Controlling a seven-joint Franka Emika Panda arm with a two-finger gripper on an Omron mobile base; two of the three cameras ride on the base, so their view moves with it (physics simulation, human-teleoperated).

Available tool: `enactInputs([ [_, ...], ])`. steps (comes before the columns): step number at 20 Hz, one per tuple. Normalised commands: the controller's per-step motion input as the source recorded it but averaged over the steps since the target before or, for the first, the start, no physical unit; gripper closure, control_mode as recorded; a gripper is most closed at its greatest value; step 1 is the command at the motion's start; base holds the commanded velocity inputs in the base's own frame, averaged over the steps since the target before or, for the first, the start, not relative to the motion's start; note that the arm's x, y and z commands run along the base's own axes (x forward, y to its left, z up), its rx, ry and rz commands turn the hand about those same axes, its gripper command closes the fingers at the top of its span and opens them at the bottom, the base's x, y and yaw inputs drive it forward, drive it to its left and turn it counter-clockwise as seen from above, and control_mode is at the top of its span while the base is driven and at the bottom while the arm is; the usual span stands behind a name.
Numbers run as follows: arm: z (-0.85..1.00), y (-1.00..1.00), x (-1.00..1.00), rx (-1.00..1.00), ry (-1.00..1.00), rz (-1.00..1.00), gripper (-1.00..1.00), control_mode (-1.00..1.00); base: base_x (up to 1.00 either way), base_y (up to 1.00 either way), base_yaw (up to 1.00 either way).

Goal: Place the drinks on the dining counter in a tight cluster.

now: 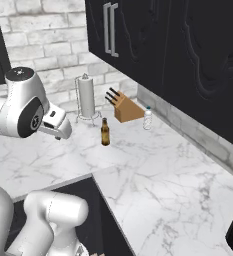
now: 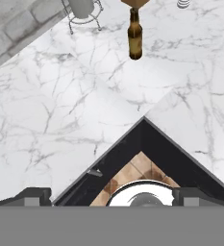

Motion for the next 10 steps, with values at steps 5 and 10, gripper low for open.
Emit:
enactInputs([
  [5, 0.0, 0.0, 0.0, 0.0, 0.0, 0.0, -1.0, 1.0, 0.5, -0.04, 0.1],
  [10, 0.0, 0.0, 0.0, 0.0, 0.0, 0.0, -1.0, 1.0, 0.33, 0.29, -0.02],
])
